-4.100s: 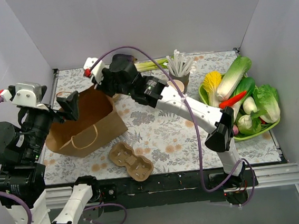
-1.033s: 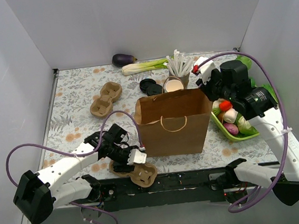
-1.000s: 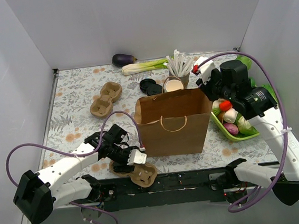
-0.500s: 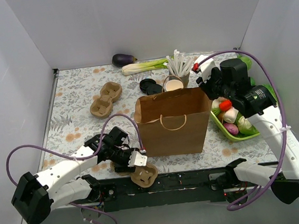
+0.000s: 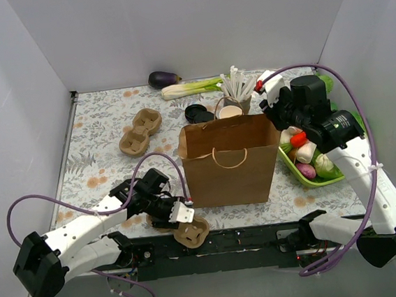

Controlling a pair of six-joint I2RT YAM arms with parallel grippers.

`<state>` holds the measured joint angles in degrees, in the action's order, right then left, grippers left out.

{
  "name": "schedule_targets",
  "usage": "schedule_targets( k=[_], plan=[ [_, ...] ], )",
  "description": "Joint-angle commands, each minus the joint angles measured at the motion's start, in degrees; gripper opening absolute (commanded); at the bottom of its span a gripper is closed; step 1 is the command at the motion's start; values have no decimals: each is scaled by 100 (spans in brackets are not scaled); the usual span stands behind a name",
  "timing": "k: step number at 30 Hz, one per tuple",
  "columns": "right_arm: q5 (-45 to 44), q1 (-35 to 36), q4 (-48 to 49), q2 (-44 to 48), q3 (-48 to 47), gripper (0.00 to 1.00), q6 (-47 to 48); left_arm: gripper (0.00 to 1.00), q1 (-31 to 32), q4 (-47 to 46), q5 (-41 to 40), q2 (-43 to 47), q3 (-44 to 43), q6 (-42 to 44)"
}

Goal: Pack the takeout coffee

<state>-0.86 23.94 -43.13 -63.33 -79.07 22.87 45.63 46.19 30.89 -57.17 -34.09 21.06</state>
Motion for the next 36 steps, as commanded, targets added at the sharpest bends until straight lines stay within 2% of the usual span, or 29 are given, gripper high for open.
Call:
schedule_targets(
  k=[1, 10, 18, 22, 23, 27, 31, 33, 34, 36],
  plan=[
    [51, -39, 200, 5, -285, 34, -46, 46, 95, -189, 198, -75, 86, 162],
    [51, -57, 270, -13, -206, 34, -55, 40, 254, -146, 207, -84, 139, 249],
    [227, -65, 262, -65, -240, 34, -55, 27, 271, -67, 127, -137, 122, 250],
    [218, -65, 218, -109, -363, 34, -37, 20, 271, 380, 118, 56, -203, -301],
    [218, -65, 218, -118, -390, 34, -37, 19, 271, 460, 110, 135, -413, -487],
    [253, -83, 235, -267, -591, 34, -99, 5, 271, 1100, 83, 635, -1036, -1594],
    [315, -109, 279, -417, -802, 34, -169, 0, 184, 1725, 48, 1075, -1809, -2227],
    [289, -170, 279, -540, -934, 35, -230, 0, -62, 1814, 162, 1076, -2477, -2535],
    [315, -214, 262, -584, -1118, 35, -309, 0, -106, 1875, 223, 832, -3359, -2658],
    [420, -328, 227, -742, -1312, 35, -371, 0, -124, 2225, 425, 454, -4277, -2756]
  ],
)
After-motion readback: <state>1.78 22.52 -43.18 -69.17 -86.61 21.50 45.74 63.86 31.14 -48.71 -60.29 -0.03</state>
